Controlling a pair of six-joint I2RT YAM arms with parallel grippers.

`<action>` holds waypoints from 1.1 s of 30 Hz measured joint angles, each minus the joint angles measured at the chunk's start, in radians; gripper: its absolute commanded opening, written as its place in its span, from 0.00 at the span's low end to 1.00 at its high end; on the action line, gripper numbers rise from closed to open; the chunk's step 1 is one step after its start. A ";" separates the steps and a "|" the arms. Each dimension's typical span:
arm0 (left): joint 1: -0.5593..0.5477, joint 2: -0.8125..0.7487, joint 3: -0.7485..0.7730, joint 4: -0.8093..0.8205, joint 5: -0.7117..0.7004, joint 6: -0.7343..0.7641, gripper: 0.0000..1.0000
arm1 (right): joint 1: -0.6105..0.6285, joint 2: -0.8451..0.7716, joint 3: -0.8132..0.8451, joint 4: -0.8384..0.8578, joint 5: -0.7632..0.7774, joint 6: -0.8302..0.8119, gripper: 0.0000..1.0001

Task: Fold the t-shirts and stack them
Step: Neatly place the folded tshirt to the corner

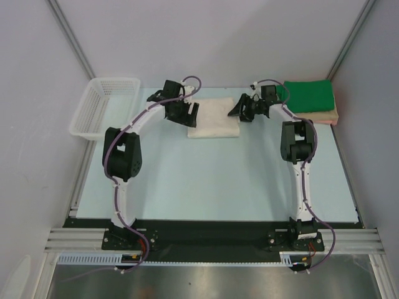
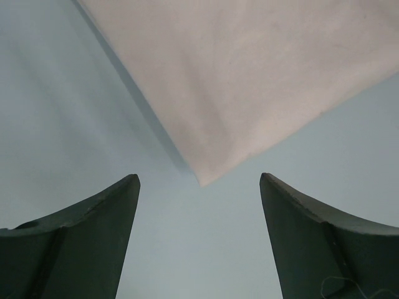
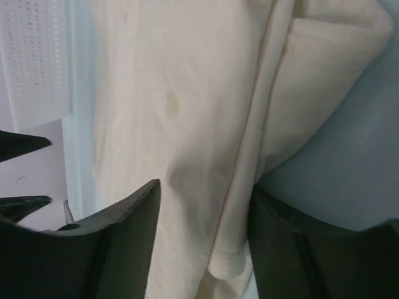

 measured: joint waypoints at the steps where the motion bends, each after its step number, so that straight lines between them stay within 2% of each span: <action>1: 0.004 -0.014 -0.001 -0.002 0.002 -0.001 0.83 | 0.007 0.000 0.000 -0.002 0.003 -0.002 0.45; 3: 0.017 -0.041 -0.002 -0.002 0.010 -0.002 0.82 | 0.021 0.000 -0.004 -0.016 0.021 -0.023 0.28; 4: 0.025 -0.054 -0.003 -0.002 0.014 -0.003 0.82 | 0.026 0.001 -0.007 -0.027 0.031 -0.034 0.16; 7: 0.063 -0.093 -0.011 -0.004 0.038 -0.002 0.78 | 0.032 0.000 -0.014 -0.059 0.046 -0.077 0.00; 10: 0.109 -0.114 -0.012 -0.034 0.070 0.012 0.71 | 0.030 -0.017 -0.019 -0.089 0.072 -0.136 0.00; 11: 0.123 -0.117 -0.012 -0.052 0.077 0.026 0.65 | 0.030 -0.025 -0.024 -0.100 0.085 -0.155 0.00; 13: 0.143 -0.117 -0.024 -0.079 0.082 0.059 0.63 | 0.032 -0.054 -0.036 -0.144 0.123 -0.225 0.00; 20: 0.138 -0.162 -0.233 -0.078 0.064 0.127 0.65 | 0.014 -0.176 -0.031 -0.364 0.275 -0.496 0.00; 27: 0.135 -0.175 -0.241 -0.051 0.079 0.114 0.66 | -0.050 -0.285 -0.028 -0.446 0.430 -0.664 0.00; 33: 0.124 -0.183 -0.241 -0.045 0.087 0.109 0.66 | -0.098 -0.296 0.035 -0.478 0.542 -0.787 0.00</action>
